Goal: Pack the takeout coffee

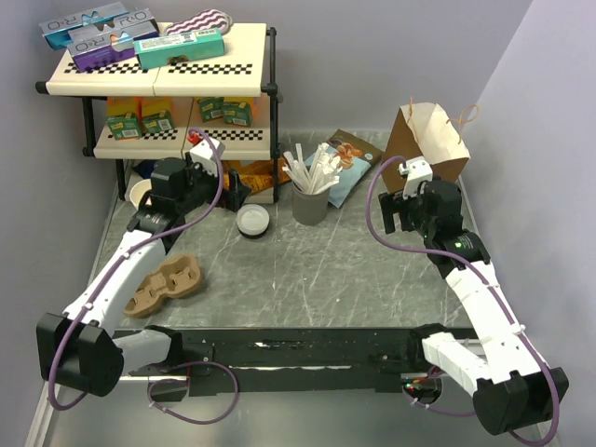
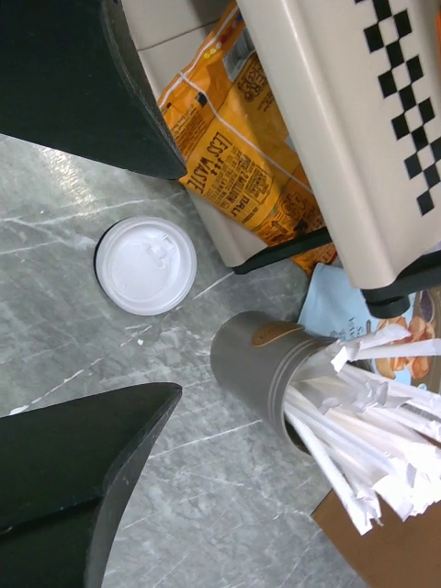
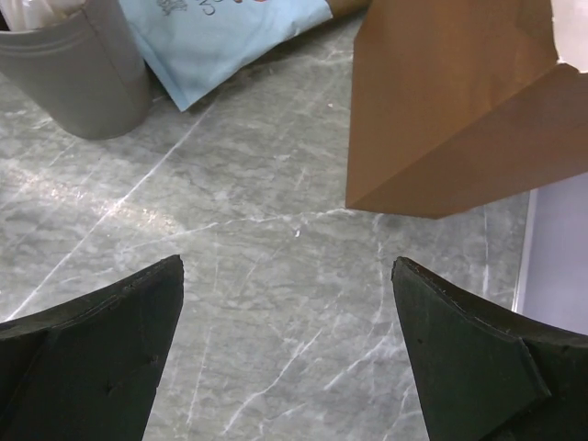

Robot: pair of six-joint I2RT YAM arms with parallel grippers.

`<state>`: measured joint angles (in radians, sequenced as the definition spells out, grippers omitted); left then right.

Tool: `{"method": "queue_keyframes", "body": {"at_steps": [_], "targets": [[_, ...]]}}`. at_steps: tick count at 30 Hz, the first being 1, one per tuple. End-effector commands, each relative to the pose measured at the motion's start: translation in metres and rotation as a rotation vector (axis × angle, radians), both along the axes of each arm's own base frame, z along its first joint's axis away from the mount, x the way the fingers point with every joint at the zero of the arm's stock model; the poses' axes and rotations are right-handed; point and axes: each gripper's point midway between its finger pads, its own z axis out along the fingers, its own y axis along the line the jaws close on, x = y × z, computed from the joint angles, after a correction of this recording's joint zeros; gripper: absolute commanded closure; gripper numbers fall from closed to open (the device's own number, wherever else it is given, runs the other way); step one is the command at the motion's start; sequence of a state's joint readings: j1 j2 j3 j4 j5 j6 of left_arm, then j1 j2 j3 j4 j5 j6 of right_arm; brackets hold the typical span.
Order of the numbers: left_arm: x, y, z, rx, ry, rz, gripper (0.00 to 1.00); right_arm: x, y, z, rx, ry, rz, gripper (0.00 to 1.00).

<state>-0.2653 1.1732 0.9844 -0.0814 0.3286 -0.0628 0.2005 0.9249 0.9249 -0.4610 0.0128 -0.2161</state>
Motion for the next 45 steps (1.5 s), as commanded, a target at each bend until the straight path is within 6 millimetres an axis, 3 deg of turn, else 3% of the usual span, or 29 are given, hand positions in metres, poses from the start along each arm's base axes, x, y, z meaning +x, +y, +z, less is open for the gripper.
{"method": "queue_keyframes", "body": {"at_steps": [1,8,11,12,15,18,24,26,27,30,32,36,39,43,45], "targets": [[-0.006,-0.006,0.016,0.001,-0.035,-0.047,0.01,0.000,-0.005,0.024,0.005,-0.063,-0.028,0.00],[-0.024,0.007,0.031,0.118,-0.087,-0.068,0.01,-0.001,0.006,0.027,-0.073,-0.063,0.111,0.00],[-0.031,0.013,0.050,0.155,-0.130,-0.065,0.02,-0.006,0.015,0.029,-0.099,-0.064,0.203,0.00],[-0.031,0.014,0.069,0.151,-0.162,-0.058,0.02,-0.007,0.020,0.031,-0.087,-0.064,0.231,0.00],[-0.038,0.014,0.094,0.166,-0.135,-0.079,0.01,-0.007,0.030,0.040,-0.042,-0.050,0.263,0.00],[-0.050,0.022,0.099,0.255,-0.072,-0.100,0.05,-0.009,0.046,0.044,0.021,-0.014,0.329,0.02],[-0.056,0.066,0.062,0.503,0.124,-0.005,0.08,-0.007,0.064,0.047,0.094,0.013,0.384,0.03],[-0.062,0.086,0.027,0.602,0.278,0.032,0.09,-0.005,0.067,0.045,0.117,0.024,0.381,0.03],[-0.066,0.094,0.006,0.636,0.355,0.047,0.14,-0.006,0.069,0.045,0.128,0.029,0.387,0.03],[-0.064,0.119,-0.028,0.669,0.481,0.126,0.22,-0.009,0.078,0.038,0.163,0.058,0.416,0.03],[-0.051,0.128,-0.028,0.657,0.479,0.193,0.24,-0.012,0.080,0.035,0.174,0.068,0.423,0.03],[-0.022,0.144,-0.001,0.649,0.406,0.328,0.32,-0.018,0.083,0.026,0.197,0.091,0.436,0.03],[-0.007,0.167,0.011,0.665,0.392,0.403,0.32,-0.021,0.084,0.021,0.209,0.106,0.436,0.03],[0.001,0.189,0.000,0.671,0.476,0.415,0.36,-0.022,0.084,0.018,0.209,0.115,0.435,0.03],[-0.001,0.190,-0.004,0.674,0.501,0.393,0.38,-0.020,0.083,0.017,0.207,0.116,0.429,0.03]]}}
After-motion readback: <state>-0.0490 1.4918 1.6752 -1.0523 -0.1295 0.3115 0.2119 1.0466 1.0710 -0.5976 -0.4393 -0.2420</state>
